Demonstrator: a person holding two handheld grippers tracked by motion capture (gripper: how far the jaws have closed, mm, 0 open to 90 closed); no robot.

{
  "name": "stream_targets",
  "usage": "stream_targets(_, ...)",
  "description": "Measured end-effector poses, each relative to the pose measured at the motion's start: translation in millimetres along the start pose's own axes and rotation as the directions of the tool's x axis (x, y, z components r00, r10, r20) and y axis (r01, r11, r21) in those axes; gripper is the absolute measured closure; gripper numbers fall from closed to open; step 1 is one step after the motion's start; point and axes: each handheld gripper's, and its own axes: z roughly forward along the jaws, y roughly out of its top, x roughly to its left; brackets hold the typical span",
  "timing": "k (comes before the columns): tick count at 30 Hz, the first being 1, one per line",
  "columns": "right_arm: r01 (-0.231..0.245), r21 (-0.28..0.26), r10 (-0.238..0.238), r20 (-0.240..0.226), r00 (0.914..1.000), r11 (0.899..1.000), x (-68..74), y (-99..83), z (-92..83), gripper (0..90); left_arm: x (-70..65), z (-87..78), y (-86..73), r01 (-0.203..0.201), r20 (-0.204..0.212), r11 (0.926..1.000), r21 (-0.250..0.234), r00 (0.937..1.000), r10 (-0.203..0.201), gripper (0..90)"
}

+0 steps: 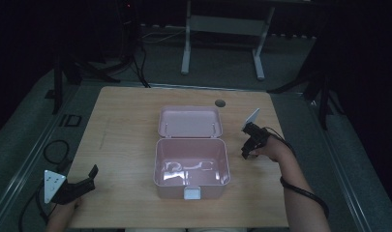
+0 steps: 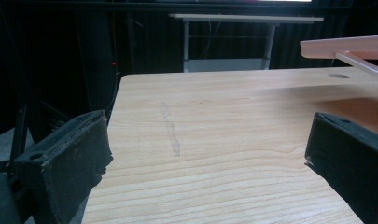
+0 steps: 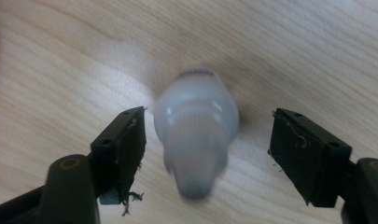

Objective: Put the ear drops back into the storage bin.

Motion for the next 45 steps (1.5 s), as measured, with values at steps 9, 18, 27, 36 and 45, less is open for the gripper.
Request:
stream_targets(9, 0.033, 0.030, -0.034, 0.049, 0.9982, 0.999, 6.6, 11.9, 6.8, 45.8, 0.0, 0.0, 0.0, 0.001, 0.002, 1.0000, -0.001, 1.0000, -0.001, 0.4)
stream_targets(18, 0.046, 0.030, -0.047, 0.033, 0.9983, 0.998, 8.4, 14.6, 6.7, 57.7, -0.1, -0.1, -0.1, 0.001, 0.001, 1.0000, -0.002, 1.0000, -0.001, 0.4)
stream_targets(27, 0.198, 0.048, -0.201, 0.072, 0.9770, 0.979, 16.3, 10.7, 7.6, 59.5, 0.1, 0.1, 0.1, 0.000, 0.001, 1.0000, 0.002, 1.0000, 0.000, 0.4)
stream_targets(36, 0.332, 0.076, -0.337, 0.074, 0.9385, 0.940, 21.1, 0.7, 4.7, 59.5, 0.1, 0.2, 0.1, 0.001, -0.001, 1.0000, 0.002, 1.0000, -0.001, 0.4)
stream_targets(45, 0.512, 0.069, -0.514, 0.032, 0.8570, 0.857, 34.2, -19.6, -3.1, 59.6, 0.0, 0.3, 0.2, 0.002, -0.002, 1.0000, 0.003, 1.0000, -0.002, 0.4)
